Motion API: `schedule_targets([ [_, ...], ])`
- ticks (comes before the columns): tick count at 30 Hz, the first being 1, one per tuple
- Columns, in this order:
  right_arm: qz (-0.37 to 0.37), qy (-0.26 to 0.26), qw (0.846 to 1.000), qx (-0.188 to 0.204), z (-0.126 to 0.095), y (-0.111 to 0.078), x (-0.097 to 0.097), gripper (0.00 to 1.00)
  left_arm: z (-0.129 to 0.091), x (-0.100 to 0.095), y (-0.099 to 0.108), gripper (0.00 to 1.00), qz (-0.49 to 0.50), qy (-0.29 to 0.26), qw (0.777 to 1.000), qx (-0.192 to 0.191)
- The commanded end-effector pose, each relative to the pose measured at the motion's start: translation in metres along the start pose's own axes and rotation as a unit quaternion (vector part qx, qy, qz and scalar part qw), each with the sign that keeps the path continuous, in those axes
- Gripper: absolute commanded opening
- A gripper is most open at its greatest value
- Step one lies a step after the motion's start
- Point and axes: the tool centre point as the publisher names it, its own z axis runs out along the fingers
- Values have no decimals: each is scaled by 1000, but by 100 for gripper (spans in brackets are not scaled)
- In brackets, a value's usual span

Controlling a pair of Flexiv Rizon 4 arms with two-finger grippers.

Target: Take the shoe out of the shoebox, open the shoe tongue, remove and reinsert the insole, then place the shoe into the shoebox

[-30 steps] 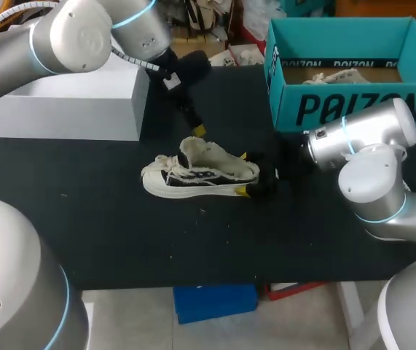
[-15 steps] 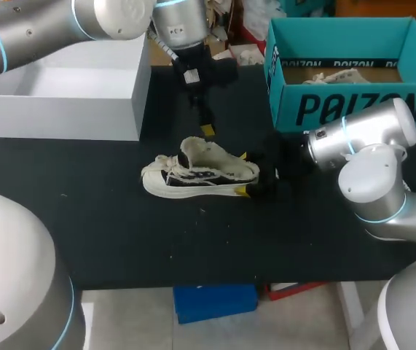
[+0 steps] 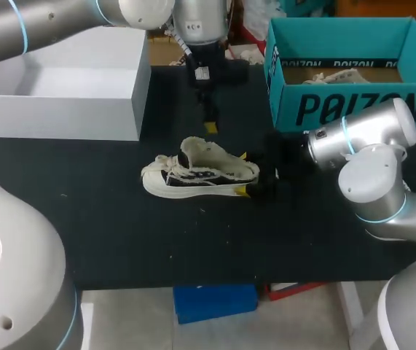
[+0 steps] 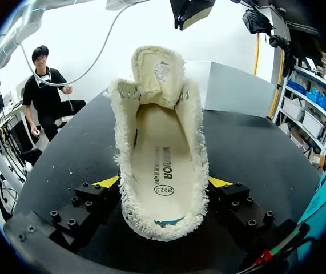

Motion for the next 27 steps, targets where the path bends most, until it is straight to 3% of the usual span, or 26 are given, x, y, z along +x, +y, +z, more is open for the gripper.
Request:
schedule_targets([
  [1,1,0,1000,1,2,-1,0,0,9,11,10,0,20,-13,999,33],
  [19,1,0,1000,1,2,-1,0,0,17,18,10,0,34,-2,999,20],
  [27,1,0,1000,1,2,-1,0,0,37,10,15,0,47,2,999,27],
])
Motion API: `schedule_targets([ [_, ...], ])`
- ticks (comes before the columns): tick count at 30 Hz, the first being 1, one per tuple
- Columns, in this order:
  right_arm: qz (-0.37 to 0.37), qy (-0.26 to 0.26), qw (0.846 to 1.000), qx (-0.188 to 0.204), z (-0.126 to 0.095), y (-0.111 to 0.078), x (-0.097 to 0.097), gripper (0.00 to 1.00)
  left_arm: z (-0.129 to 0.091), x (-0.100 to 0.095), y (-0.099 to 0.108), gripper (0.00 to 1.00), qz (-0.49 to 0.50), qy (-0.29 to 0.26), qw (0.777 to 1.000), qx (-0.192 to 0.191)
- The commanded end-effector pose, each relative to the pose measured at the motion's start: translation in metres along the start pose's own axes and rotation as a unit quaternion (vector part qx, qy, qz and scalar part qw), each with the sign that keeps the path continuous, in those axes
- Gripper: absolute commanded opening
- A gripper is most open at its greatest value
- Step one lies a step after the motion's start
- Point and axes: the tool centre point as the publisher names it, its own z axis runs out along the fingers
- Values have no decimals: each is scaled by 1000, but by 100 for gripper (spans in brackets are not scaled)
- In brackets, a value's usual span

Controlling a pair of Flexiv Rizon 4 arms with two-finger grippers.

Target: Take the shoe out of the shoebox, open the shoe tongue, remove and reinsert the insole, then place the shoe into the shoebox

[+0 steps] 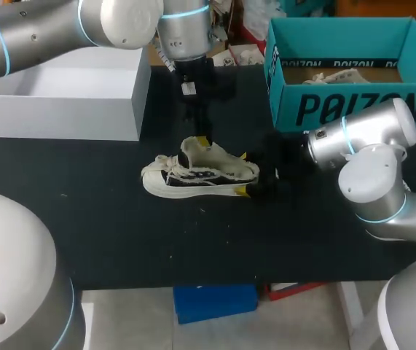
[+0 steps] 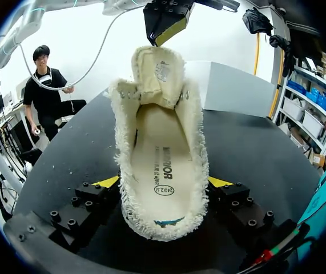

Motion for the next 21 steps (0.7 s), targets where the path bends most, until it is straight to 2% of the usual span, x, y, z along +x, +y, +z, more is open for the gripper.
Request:
schedule_targets([
  [1,1,0,1000,1,2,-1,0,0,14,-7,3,0,-1,4,1000,1],
  [6,1,0,1000,1,2,-1,0,0,21,-10,4,0,-7,14,1000,0],
  [21,1,0,1000,1,2,-1,0,0,42,-2,8,0,-19,28,999,-9],
])
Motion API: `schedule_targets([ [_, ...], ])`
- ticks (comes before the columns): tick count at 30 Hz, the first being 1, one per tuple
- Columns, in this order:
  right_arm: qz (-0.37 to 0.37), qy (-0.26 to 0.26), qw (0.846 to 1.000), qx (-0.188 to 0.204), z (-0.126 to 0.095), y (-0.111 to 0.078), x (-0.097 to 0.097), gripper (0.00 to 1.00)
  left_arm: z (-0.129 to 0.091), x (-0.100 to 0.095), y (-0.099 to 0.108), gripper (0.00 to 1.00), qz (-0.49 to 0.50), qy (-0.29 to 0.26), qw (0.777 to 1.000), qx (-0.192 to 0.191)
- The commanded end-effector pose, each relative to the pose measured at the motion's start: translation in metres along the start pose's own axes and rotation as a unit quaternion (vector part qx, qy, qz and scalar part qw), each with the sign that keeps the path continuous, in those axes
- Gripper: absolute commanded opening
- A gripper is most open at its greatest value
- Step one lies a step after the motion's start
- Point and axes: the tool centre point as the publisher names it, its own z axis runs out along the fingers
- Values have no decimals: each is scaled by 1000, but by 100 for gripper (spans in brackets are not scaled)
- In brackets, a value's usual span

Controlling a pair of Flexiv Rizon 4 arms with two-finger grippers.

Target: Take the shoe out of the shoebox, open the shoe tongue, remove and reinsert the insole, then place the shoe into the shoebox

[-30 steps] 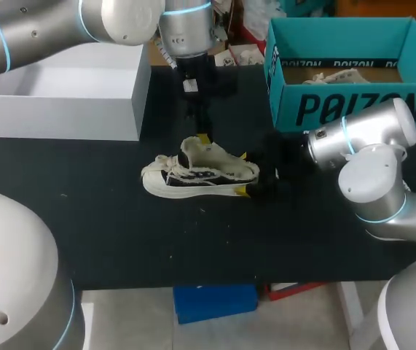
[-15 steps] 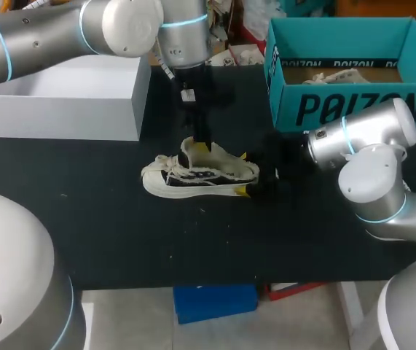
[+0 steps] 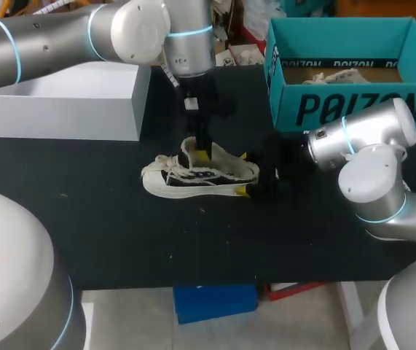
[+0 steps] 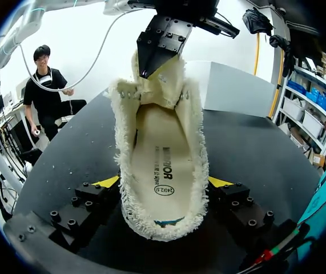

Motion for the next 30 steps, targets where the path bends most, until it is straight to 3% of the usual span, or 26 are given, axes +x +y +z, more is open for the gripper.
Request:
schedule_targets([
  [1,1,0,1000,1,2,-1,0,0,9,1,0,0,-1,4,1000,-4],
  [22,1,0,1000,1,2,-1,0,0,44,-10,2,0,-28,14,999,-37],
  [30,1,0,1000,1,2,-1,0,0,57,-11,4,0,-32,30,999,-31],
])
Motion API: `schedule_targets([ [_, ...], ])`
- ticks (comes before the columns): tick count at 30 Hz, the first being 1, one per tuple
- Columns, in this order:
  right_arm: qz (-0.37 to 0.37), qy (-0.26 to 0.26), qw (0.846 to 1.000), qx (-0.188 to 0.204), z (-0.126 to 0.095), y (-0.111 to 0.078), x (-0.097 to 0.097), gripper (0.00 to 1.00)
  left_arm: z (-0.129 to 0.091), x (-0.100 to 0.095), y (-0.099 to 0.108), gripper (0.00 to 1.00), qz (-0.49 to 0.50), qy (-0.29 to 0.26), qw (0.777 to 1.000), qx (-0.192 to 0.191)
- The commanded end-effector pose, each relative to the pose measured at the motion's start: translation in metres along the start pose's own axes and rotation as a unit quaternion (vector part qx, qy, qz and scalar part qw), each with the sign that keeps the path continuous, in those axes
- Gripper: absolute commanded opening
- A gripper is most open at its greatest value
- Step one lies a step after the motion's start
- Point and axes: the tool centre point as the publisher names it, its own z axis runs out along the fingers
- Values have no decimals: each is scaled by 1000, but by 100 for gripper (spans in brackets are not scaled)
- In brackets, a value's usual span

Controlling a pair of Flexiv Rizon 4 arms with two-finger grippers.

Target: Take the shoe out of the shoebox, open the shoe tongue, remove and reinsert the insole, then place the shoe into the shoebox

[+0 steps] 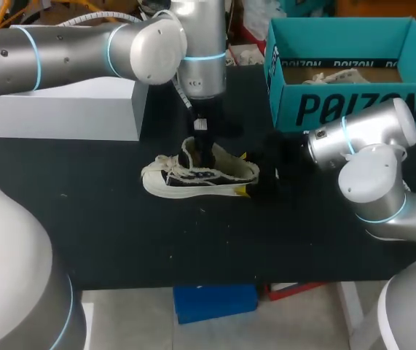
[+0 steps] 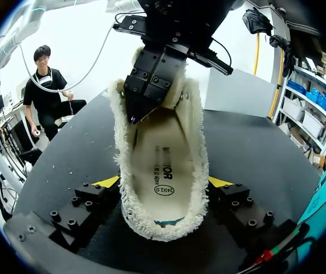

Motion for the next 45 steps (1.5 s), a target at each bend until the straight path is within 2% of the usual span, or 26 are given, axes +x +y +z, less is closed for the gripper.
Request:
schedule_targets([
  [1,1,0,1000,1,2,-1,0,0,10,-6,0,0,-1,8,1000,2],
  [13,1,0,1000,1,2,-1,0,0,25,-5,-5,0,-10,10,1000,-5],
  [24,1,0,1000,1,2,-1,0,0,29,-6,-2,0,-16,10,1000,-2],
  [25,1,0,1000,1,2,-1,0,0,29,-5,-2,11,-16,10,1000,-1],
  [26,1,0,1000,1,2,-1,0,0,29,-5,-2,26,-16,10,1000,0],
  [29,1,0,1000,1,2,-1,0,0,29,-5,-1,44,-14,10,1000,2],
  [30,1,0,1000,1,2,-1,0,0,30,-5,0,47,-13,10,1000,2],
  [34,1,0,1000,1,2,-1,0,0,33,-6,2,48,-14,2,1000,-4],
  [38,1,0,1000,1,2,-1,0,0,39,-9,4,51,-20,-16,999,-27],
  [45,1,0,1000,1,2,-1,0,0,42,-14,3,47,-33,-106,991,-73],
])
